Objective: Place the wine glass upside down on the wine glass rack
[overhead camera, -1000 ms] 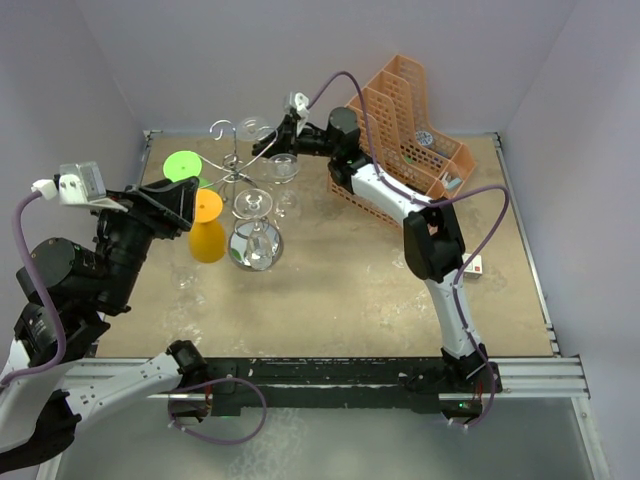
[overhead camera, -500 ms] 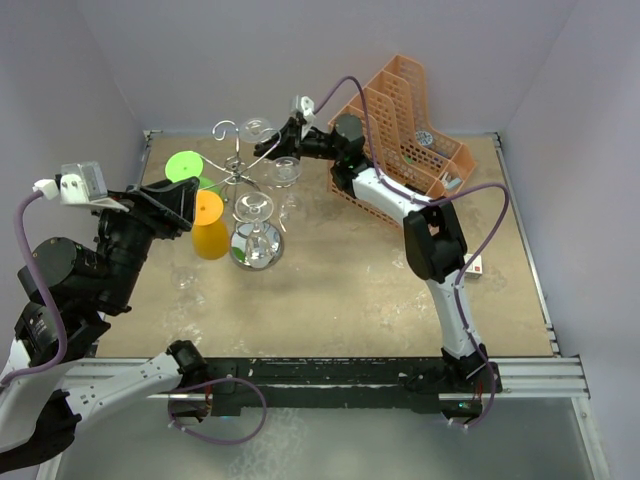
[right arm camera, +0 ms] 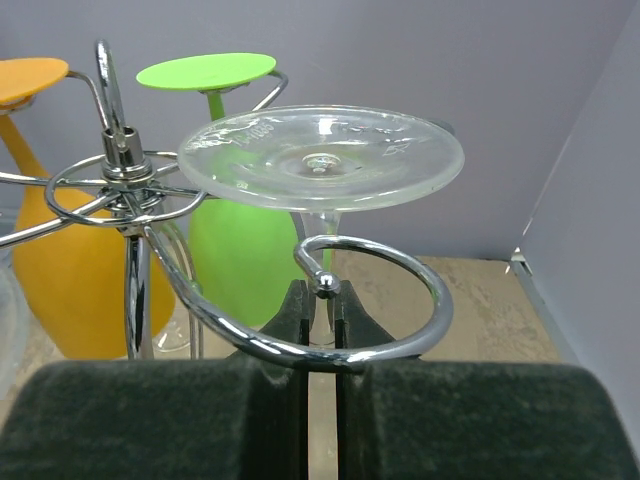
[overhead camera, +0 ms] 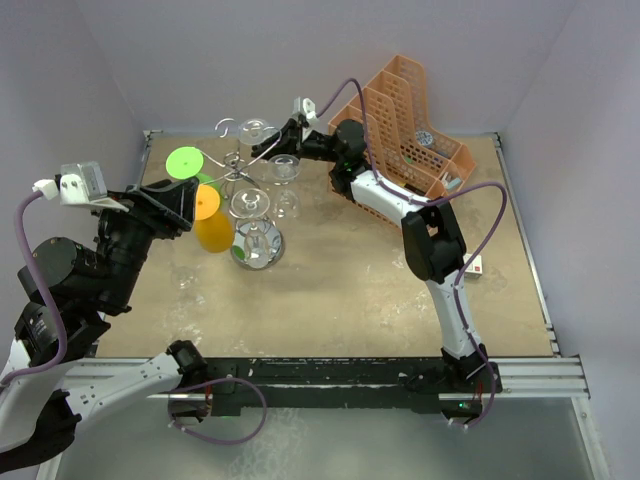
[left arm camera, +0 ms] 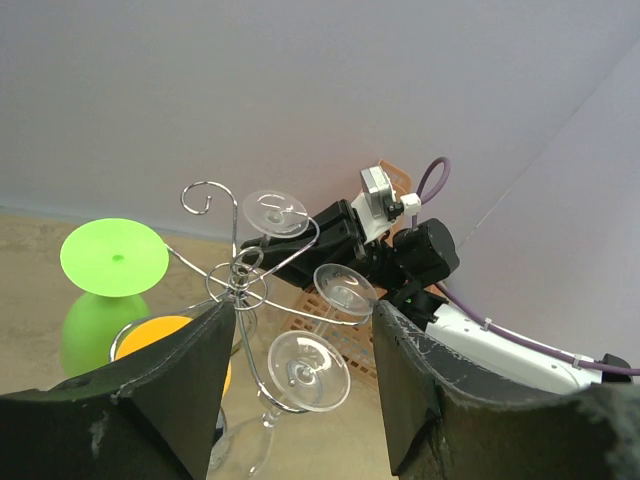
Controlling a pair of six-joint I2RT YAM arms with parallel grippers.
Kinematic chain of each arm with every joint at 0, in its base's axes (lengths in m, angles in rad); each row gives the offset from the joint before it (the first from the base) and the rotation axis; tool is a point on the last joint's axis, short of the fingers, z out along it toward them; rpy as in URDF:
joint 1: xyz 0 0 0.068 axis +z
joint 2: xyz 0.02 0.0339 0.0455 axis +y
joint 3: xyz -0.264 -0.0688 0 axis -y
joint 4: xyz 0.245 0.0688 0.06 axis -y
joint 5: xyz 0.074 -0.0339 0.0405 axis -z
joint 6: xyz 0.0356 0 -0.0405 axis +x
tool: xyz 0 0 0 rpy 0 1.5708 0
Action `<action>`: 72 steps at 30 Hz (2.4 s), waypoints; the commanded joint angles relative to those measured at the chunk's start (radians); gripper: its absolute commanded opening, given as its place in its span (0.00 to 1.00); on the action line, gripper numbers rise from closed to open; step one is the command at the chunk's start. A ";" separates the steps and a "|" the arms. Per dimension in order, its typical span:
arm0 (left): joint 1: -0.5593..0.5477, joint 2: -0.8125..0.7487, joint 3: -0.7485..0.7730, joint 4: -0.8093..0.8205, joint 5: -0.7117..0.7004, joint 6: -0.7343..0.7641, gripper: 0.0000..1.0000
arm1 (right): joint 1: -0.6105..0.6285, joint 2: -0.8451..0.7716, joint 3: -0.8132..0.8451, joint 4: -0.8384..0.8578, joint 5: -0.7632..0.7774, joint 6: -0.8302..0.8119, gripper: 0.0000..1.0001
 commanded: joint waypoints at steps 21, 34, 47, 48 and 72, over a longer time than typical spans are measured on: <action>-0.002 -0.014 0.020 0.014 -0.013 -0.008 0.55 | -0.002 -0.160 -0.180 0.149 -0.003 -0.057 0.00; -0.001 -0.024 0.009 -0.004 -0.032 -0.009 0.55 | -0.013 -0.214 -0.260 0.248 0.106 -0.014 0.00; -0.003 -0.026 -0.008 -0.025 -0.059 -0.012 0.55 | -0.015 -0.223 -0.265 0.225 0.255 0.010 0.00; -0.003 -0.026 -0.009 -0.028 -0.059 -0.014 0.55 | -0.015 -0.221 -0.262 0.211 0.269 0.006 0.00; -0.002 0.011 -0.035 -0.013 -0.078 0.000 0.55 | -0.011 -0.146 -0.153 -0.011 0.244 -0.071 0.09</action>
